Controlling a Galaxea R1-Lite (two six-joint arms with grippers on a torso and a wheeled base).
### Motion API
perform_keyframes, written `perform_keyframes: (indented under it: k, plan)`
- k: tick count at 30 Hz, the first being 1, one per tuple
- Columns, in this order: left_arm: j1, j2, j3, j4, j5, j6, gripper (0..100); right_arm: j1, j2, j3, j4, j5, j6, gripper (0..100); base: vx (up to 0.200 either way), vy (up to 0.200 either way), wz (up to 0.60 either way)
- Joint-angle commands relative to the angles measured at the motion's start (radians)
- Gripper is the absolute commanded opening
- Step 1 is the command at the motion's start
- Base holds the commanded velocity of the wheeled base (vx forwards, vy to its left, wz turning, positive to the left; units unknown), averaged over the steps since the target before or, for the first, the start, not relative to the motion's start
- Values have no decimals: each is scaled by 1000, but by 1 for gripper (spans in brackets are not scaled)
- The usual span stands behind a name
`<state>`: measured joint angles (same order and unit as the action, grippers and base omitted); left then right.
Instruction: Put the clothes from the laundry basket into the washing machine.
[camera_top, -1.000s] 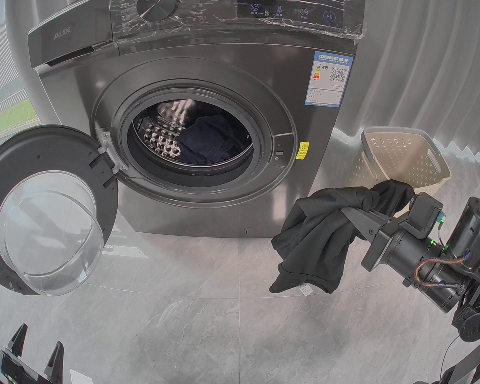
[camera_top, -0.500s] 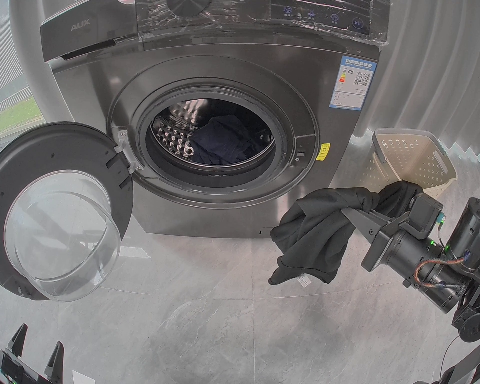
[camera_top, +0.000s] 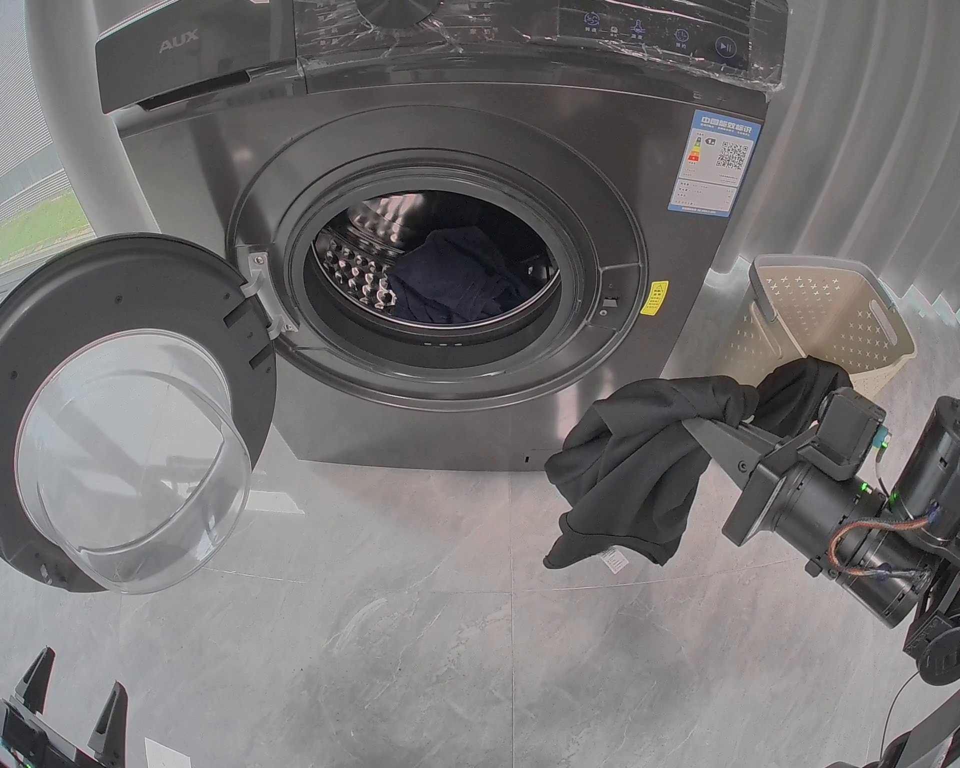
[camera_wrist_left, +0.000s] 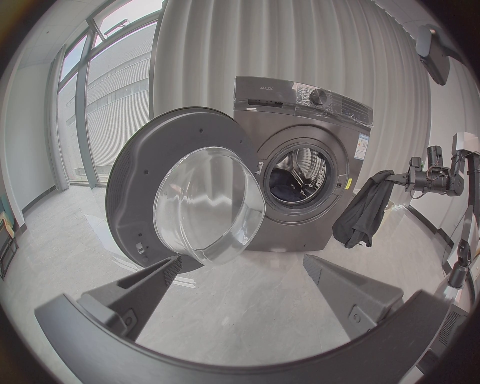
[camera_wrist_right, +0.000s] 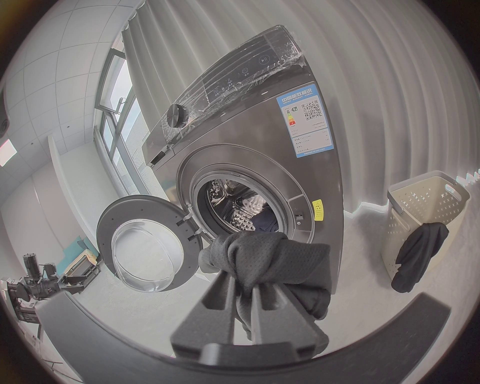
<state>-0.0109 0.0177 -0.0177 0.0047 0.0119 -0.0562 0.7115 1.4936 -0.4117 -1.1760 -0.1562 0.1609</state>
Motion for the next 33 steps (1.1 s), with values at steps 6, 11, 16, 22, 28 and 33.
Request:
perform_keyframes:
  k: [6,11,16,22,28,33]
  plan:
    - [0,-18,16,0,0,1,100,0,0,4,-1,0,0,0,0,100,0]
    - [0,-18,16,0,0,1,100,0,0,4,-1,0,0,0,0,200,0]
    - [0,-18,16,0,0,1,100,0,0,4,-1,0,0,0,0,200,0]
    - [0,-18,16,0,0,1,100,0,0,4,-1,0,0,0,0,167,0]
    - [0,-18,16,0,0,4,100,0,0,5,1,1,0,0,0,0,0]
    - [0,-18,16,0,0,9,100,3,8,5,1,1,0,0,0,0,0]
